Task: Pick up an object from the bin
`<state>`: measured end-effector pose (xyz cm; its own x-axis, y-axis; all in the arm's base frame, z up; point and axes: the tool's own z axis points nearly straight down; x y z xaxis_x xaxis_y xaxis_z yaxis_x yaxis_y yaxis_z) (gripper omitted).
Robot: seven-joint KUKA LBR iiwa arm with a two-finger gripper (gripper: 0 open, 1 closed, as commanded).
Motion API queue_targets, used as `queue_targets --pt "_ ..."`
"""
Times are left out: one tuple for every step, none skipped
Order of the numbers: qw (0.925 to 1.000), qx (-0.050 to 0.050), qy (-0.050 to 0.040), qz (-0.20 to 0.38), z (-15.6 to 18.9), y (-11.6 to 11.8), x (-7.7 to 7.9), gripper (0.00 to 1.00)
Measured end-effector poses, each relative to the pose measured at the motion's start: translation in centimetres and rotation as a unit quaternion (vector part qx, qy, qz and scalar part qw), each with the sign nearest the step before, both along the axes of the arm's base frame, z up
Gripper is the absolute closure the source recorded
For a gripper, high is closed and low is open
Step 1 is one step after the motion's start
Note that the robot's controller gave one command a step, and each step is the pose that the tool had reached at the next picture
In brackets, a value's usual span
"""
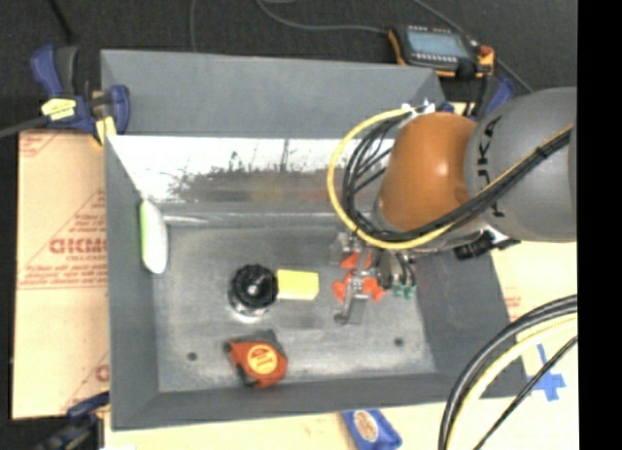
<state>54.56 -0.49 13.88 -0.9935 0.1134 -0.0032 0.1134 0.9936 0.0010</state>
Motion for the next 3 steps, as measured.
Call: queue_targets --pt "0.9996 -0.001 -0.0006 0.028 -2.8 2.4 2.4 0.0" --pt "0.9998 0.0 -0.0014 0.022 -5.2 5.2 1.1 0.0" --pt "1.0 -0.001 -0.0011 0.007 -6.6 1.6 3.2 1.0"
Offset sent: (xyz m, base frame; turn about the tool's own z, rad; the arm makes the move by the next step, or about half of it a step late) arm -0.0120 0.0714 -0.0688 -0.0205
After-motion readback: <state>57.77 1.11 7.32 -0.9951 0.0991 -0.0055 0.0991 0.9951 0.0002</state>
